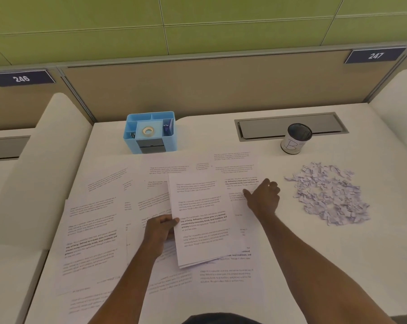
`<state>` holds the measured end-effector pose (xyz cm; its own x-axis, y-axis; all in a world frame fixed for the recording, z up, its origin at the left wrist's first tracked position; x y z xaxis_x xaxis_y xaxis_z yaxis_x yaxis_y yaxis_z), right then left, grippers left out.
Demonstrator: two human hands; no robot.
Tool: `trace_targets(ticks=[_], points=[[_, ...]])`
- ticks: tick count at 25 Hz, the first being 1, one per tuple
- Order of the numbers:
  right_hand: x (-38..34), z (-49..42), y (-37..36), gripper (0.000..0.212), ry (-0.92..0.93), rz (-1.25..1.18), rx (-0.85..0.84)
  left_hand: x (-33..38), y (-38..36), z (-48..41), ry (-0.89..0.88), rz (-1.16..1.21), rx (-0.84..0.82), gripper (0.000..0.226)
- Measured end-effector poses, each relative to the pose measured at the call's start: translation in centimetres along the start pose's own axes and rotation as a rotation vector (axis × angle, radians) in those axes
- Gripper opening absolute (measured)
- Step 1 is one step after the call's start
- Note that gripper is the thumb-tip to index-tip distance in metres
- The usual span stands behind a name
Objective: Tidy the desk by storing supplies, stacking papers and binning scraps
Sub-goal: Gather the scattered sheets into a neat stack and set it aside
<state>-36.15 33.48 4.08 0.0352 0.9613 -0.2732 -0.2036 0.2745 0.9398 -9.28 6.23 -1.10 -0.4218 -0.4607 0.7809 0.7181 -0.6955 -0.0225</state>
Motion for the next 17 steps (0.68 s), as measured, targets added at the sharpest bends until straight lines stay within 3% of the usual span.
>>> trace_targets(ticks=[10,17], points=[[0.5,-2.1,-1.4,0.092,-0.171,-0.045,-0.142,-2.1,0.7,-0.8,0.049,0.001,0.018,0.013],[0.6,-1.6,-0.4,0.051,-0.197,-0.355,-0.112,-1.8,0.4,-0.8,0.037,-0.001,0.020,0.011]])
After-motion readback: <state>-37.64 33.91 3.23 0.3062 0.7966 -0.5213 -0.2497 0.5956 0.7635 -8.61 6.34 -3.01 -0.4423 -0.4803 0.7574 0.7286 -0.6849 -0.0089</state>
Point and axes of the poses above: each hand's wrist, its own z-axis away from the middle knuckle, its own y-axis out of the back of the hand, x = y × z, the point moved 8 cm from there along -z, towards the middle knuckle, and after that the axes turned 3 degrees about z, right-handed, at the moved point
